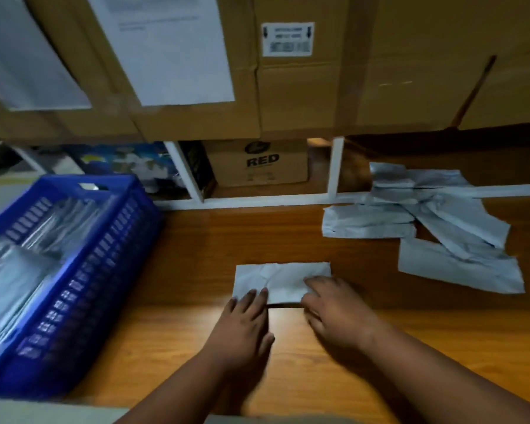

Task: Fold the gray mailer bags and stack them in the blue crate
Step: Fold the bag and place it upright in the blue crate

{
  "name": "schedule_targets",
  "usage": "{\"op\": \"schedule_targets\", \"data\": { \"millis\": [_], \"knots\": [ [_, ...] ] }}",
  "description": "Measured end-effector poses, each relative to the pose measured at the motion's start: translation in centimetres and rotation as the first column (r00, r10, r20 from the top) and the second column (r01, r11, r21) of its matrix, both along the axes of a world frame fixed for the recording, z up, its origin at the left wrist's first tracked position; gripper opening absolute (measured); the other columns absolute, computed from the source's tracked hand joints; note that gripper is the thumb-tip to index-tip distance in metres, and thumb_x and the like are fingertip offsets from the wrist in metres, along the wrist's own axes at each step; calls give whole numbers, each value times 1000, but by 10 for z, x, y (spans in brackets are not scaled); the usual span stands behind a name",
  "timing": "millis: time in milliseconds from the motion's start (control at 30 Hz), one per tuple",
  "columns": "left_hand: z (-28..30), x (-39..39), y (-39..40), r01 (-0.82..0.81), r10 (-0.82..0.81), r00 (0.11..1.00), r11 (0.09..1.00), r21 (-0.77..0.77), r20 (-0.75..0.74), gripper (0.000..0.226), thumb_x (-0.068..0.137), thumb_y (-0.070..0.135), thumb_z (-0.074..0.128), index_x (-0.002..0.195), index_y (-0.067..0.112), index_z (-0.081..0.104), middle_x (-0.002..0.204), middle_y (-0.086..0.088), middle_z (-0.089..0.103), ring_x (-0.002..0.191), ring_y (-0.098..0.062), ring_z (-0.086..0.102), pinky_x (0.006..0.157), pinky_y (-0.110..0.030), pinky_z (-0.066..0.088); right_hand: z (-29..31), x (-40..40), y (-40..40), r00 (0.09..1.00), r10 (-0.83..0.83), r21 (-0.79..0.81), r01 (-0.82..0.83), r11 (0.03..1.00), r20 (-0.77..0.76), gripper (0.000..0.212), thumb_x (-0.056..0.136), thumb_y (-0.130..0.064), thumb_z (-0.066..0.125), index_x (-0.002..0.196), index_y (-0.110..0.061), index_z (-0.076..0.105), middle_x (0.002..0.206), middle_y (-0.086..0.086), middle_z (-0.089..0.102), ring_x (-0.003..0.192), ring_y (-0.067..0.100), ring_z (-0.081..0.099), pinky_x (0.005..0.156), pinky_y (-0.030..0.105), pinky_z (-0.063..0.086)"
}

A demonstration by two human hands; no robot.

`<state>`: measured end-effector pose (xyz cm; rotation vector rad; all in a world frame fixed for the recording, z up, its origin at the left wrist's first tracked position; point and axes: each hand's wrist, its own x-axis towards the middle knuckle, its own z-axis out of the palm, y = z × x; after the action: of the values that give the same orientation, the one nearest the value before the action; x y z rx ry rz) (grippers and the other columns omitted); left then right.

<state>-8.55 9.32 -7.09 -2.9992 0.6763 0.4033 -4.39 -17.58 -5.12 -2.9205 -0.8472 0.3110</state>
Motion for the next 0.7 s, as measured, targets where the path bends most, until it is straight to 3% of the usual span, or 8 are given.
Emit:
{"op": "schedule_targets", "data": {
  "millis": [67, 167, 267, 333, 433, 600, 700],
  "knots": [
    [-5, -11, 23, 14, -13, 999, 999, -36, 37, 74, 106, 64, 29, 162, 17, 39, 177, -5, 16, 162, -29, 18, 128, -54, 22, 6, -1, 23, 998, 26, 28, -27, 999, 49, 33, 104, -51, 46, 131, -35, 58, 155, 1, 47, 147, 23, 40, 122, 46, 32],
    [-4, -15, 46, 76, -59, 986, 991, -111, 153, 59, 107, 62, 35, 140, 18, 58, 160, -8, 48, 149, -27, 41, 120, -48, 37, 9, 3, 53, 995, 10, 90, -19, 996, 103, 27, 103, -49, 48, 122, -34, 58, 144, -2, 53, 137, 22, 47, 117, 42, 36],
    [0, -10, 56, 114, -70, 969, 978, -177, 238, 56, 107, 62, 39, 137, 19, 58, 152, -8, 53, 143, -27, 47, 116, -45, 42, 3, 9, 72, 993, -96, 23, 95, 995, 61, 51, 103, -56, 46, 149, -33, 49, 165, 4, 38, 153, 29, 32, 127, 52, 20],
    [-1, 0, 56, 96, -54, 967, 982, -161, 248, 65, 105, 64, 41, 147, 16, 55, 157, -11, 51, 146, -29, 46, 118, -46, 42, -4, 15, 78, 982, -187, -81, 187, 979, 7, 72, 101, -67, 38, 164, -33, 30, 175, 8, 18, 162, 33, 13, 129, 62, 9],
    [-6, 19, 51, 55, -28, 986, 985, -165, 167, 78, 105, 68, 35, 162, 16, 40, 172, -11, 30, 159, -29, 28, 125, -50, 31, -18, 20, 78, 968, -242, -97, 235, 967, -71, 82, 100, -75, 24, 170, -34, 11, 179, 5, 3, 165, 30, -2, 130, 61, 1],
    [-22, 26, 44, -13, 17, 999, 997, -80, 42, 87, 103, 74, 12, 171, 21, 2, 175, -8, -13, 164, -25, -11, 131, -52, -4, -27, -1, 73, 984, -178, -71, 178, 982, 0, 81, 99, -75, 25, 169, -34, 17, 177, 4, 16, 164, 28, 7, 129, 60, 9],
    [-34, 6, 55, 2, 2, 998, 997, -71, 57, 90, 103, 78, 9, 170, 19, -6, 175, -5, -18, 163, -23, -17, 130, -53, -8, -31, -23, 76, 984, -179, -17, 179, 984, 24, 81, 100, -75, 26, 169, -34, 20, 176, 4, 21, 163, 27, 10, 130, 58, 9]
  ]
}}
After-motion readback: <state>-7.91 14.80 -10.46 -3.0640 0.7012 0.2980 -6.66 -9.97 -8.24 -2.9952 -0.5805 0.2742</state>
